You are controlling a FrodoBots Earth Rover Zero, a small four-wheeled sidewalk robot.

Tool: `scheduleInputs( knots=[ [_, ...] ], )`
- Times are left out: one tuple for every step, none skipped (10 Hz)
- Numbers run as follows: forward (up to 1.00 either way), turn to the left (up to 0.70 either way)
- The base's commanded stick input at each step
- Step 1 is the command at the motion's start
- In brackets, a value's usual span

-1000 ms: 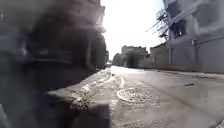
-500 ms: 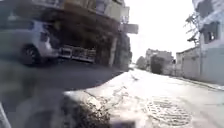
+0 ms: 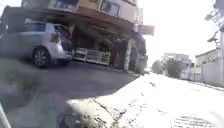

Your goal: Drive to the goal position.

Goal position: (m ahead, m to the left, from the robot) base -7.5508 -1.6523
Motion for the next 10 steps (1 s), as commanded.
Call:
scheduleInputs(
  knots=[
    [0.86,-0.01],
    [0.86,-0.01],
    [0.87,-0.01],
    [0.87,-0.01],
    [0.86,-0.01],
    [0.85,-0.01],
    [0.84,-0.01],
    [0.84,-0.01],
    [0.83,-0.01],
    [0.82,-0.01]
  ],
)
